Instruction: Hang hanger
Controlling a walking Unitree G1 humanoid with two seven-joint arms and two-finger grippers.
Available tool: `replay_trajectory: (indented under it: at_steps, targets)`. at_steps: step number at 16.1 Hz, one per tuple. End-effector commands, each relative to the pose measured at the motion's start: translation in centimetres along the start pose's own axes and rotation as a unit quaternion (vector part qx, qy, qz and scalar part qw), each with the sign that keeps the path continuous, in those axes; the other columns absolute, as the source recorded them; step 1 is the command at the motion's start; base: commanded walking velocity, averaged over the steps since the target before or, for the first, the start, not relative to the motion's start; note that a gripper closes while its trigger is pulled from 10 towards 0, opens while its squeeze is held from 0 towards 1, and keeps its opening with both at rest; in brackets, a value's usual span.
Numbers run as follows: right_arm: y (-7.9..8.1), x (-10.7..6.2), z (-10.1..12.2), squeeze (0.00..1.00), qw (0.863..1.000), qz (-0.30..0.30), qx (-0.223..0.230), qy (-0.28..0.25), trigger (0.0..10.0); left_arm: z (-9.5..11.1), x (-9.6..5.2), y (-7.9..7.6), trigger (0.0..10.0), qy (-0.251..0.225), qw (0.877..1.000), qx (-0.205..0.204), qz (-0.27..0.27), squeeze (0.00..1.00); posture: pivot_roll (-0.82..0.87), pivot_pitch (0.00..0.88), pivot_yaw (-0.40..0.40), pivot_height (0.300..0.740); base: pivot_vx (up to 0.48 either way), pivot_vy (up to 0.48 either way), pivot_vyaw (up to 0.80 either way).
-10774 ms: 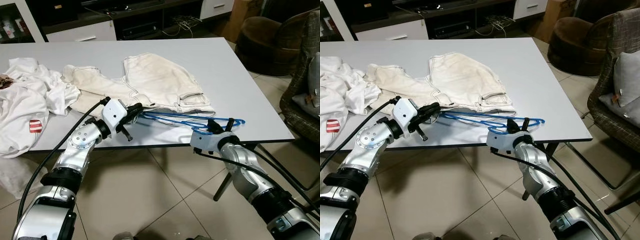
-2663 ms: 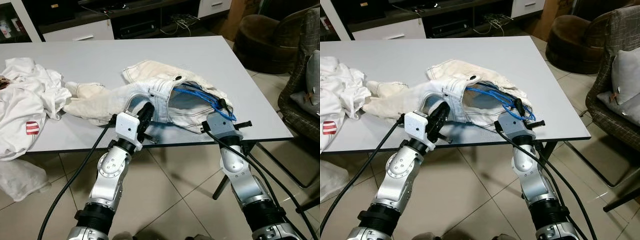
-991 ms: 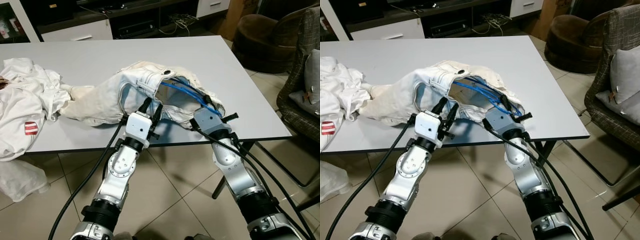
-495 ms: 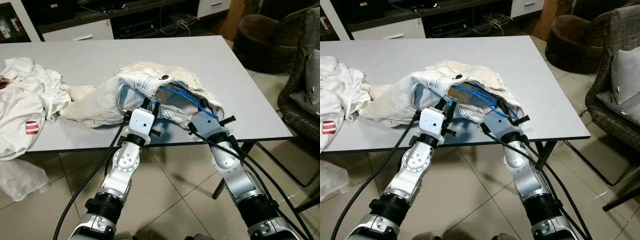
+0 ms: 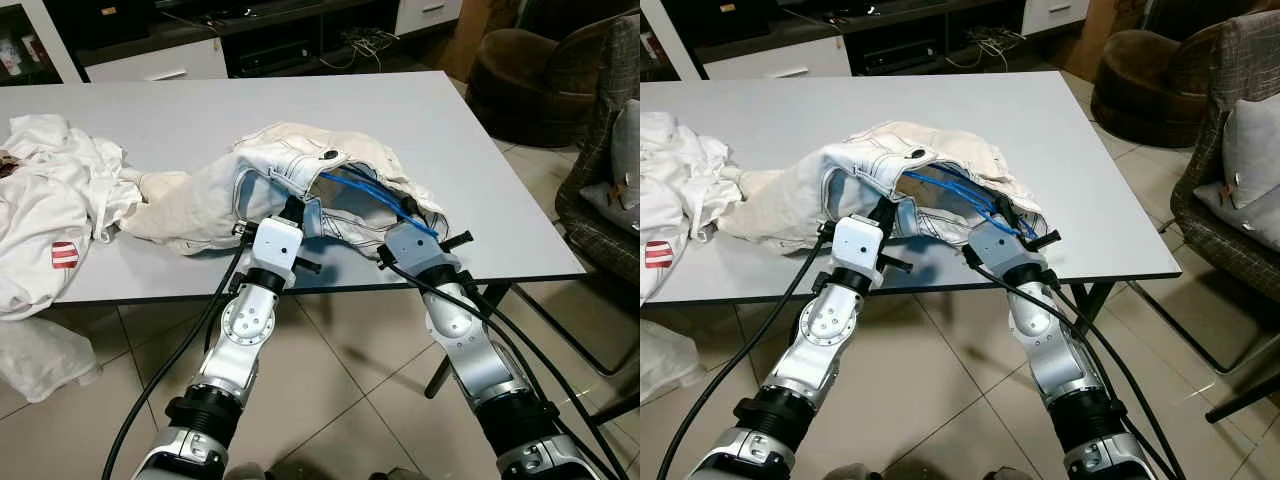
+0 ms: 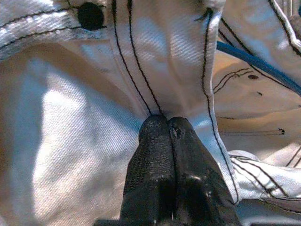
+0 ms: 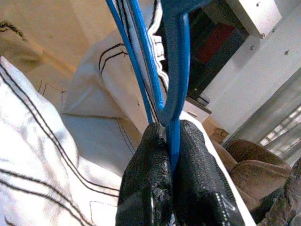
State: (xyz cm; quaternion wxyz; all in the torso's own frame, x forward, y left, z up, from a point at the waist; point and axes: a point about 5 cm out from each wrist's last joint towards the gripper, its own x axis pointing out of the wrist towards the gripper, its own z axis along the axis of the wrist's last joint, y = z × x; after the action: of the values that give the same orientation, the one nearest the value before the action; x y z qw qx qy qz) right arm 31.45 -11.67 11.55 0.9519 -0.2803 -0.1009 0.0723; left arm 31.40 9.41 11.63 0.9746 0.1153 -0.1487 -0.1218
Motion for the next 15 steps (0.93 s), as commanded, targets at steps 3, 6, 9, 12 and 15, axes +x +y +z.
replay_trajectory:
  at_steps: [3, 6, 9, 12, 15]
  targets:
    - [-0.8, -0.2, 0.5, 0.00, 1.000, -0.016, 0.008, -0.017, 10.0, 1.2, 0.2, 0.7, 0.0, -0.039, 0.999, 0.026, -0.001, 0.00, 0.00, 0.000, 0.039, 0.740, 0.000, 0.000, 0.00]
    - [-1.2, -0.3, -0.1, 0.00, 1.000, -0.023, -0.007, 0.001, 10.0, 2.6, 0.5, 1.2, 0.0, -0.073, 0.997, 0.039, -0.006, 0.00, 0.00, 0.000, 0.035, 0.740, 0.000, 0.000, 0.00]
    - [-1.3, -0.2, -1.0, 0.00, 0.999, -0.019, -0.020, 0.024, 10.0, 4.0, 0.7, 2.4, 0.0, -0.100, 0.993, 0.057, 0.007, 0.00, 0.00, 0.000, 0.028, 0.740, 0.000, 0.000, 0.00]
    - [-1.5, -0.3, -1.9, 0.00, 0.998, -0.020, -0.034, 0.049, 10.0, 4.9, 0.8, 4.1, 0.0, -0.116, 0.990, 0.082, 0.021, 0.00, 0.01, 0.000, 0.024, 0.740, 0.000, 0.000, 0.00]
    - [-1.4, 0.0, -2.3, 0.00, 0.997, -0.013, -0.032, 0.065, 10.0, 3.4, 0.2, 3.7, 0.0, -0.073, 0.997, 0.036, 0.016, 0.00, 0.02, 0.000, 0.022, 0.740, 0.000, 0.000, 0.00]
